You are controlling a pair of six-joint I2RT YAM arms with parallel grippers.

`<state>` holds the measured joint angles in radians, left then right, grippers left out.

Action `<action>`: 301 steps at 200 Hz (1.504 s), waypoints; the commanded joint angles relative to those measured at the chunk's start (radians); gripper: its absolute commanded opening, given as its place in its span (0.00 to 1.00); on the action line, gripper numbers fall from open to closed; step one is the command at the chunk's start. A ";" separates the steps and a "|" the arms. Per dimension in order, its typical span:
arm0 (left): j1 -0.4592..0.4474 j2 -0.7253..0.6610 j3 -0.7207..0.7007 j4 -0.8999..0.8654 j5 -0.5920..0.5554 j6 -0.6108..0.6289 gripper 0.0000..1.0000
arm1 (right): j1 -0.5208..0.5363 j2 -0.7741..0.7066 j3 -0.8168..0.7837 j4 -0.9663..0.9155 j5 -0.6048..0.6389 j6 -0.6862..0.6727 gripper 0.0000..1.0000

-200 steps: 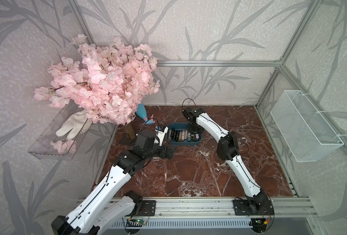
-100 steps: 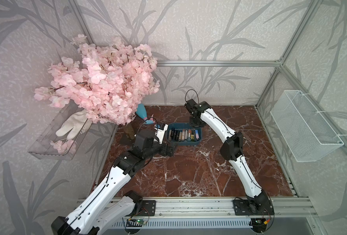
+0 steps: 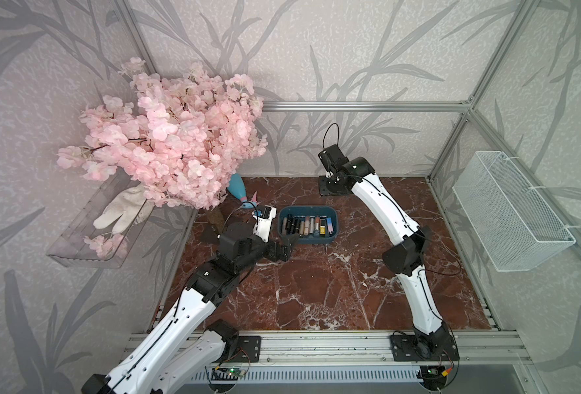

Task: Put the lipstick into the storage box
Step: Place the lipstick in the storage box, then reset both arms

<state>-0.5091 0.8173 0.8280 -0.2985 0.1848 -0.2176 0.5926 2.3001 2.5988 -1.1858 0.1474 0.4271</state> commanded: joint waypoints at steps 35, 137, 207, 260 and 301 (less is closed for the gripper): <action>0.005 -0.049 -0.009 0.025 -0.079 -0.024 1.00 | -0.001 -0.138 -0.046 0.091 -0.058 -0.098 0.42; 0.006 -0.104 -0.044 0.037 -0.210 -0.085 1.00 | -0.026 -0.698 -0.938 0.907 -0.098 -0.248 0.61; 0.006 -0.126 -0.093 0.063 -0.256 -0.062 1.00 | -0.089 -1.138 -1.698 1.712 -0.021 -0.402 0.79; 0.005 -0.220 -0.206 0.118 -0.316 0.005 1.00 | -0.136 -1.320 -1.853 1.607 -0.011 -0.445 0.81; 0.005 -0.307 -0.286 0.118 -0.379 0.047 1.00 | -0.177 -1.402 -1.925 1.544 -0.022 -0.447 0.82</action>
<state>-0.5091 0.5537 0.5716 -0.2020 -0.1284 -0.2146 0.4381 0.9337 0.7063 0.3969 0.1299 -0.0044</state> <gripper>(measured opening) 0.999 0.815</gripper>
